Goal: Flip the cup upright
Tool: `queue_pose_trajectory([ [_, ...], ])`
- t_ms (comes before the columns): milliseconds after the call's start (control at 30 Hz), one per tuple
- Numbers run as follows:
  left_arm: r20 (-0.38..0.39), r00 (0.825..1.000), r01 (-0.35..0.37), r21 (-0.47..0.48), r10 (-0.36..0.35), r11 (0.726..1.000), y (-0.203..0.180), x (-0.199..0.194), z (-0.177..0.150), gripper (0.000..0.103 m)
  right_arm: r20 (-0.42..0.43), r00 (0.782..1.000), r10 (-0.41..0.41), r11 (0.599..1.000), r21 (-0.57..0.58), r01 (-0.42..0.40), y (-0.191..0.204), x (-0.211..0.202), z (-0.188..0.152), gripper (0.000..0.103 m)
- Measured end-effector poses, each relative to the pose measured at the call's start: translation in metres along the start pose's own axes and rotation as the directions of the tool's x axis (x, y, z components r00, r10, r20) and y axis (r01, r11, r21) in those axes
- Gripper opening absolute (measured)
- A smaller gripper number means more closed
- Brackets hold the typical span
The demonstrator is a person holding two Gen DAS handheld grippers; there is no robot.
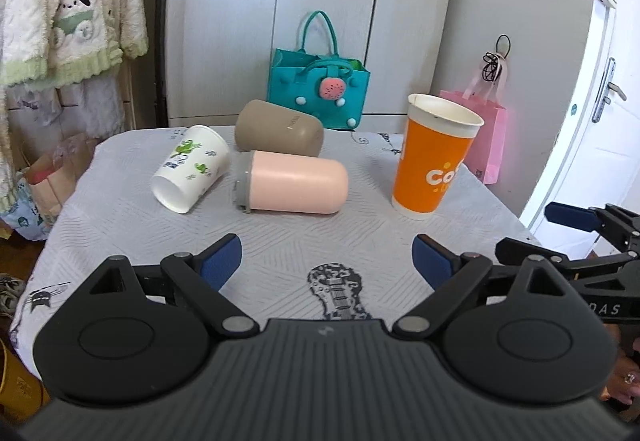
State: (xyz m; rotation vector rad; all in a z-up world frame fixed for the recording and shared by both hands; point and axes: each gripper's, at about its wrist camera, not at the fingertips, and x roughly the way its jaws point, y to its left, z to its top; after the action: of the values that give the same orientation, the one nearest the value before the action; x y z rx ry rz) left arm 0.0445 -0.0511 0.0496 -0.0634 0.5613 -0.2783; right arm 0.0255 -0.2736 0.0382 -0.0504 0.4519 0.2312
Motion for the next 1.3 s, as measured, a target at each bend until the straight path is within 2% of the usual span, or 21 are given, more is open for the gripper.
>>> queue_pose_trajectory([
  [67,-0.005,1.000,-0.003,-0.003,0.003,1.000,0.002,-0.003,-0.002,0.096,0.000,1.000,-0.018,1.000,0.002,0.018,0.003,-0.002,0.000,0.094],
  [133,-0.008,1.000,-0.005,-0.007,0.005,1.000,0.002,-0.005,-0.004,0.097,-0.005,0.999,-0.034,0.999,0.031,0.034,0.004,-0.003,0.000,0.103],
  [267,-0.011,1.000,-0.025,-0.008,0.025,1.000,0.002,-0.007,-0.008,0.103,0.009,0.995,-0.104,0.992,0.073,0.103,0.006,-0.008,-0.002,0.103],
  [567,-0.011,0.994,-0.106,-0.011,0.106,0.994,0.003,-0.011,-0.014,0.103,0.020,0.990,-0.136,0.988,0.075,0.134,0.016,-0.021,-0.003,0.103],
  [767,-0.016,0.988,-0.156,-0.011,0.156,0.988,0.003,-0.014,-0.016,0.103,-0.007,0.989,-0.151,0.983,0.103,0.151,0.017,-0.024,-0.003,0.103],
  [933,-0.024,0.974,-0.224,0.004,0.224,0.974,0.001,-0.017,-0.017,0.103,-0.020,0.982,-0.185,0.978,0.093,0.186,0.022,-0.025,-0.006,0.103],
  [1133,-0.005,0.981,-0.193,0.002,0.193,0.981,-0.001,-0.027,-0.020,0.103,-0.032,0.975,-0.222,0.969,0.105,0.224,0.027,-0.022,-0.009,0.103],
  [1300,0.018,0.977,-0.212,0.013,0.211,0.977,-0.002,-0.031,-0.022,0.103,-0.045,0.971,-0.234,0.960,0.145,0.238,0.025,-0.019,-0.011,0.103],
])
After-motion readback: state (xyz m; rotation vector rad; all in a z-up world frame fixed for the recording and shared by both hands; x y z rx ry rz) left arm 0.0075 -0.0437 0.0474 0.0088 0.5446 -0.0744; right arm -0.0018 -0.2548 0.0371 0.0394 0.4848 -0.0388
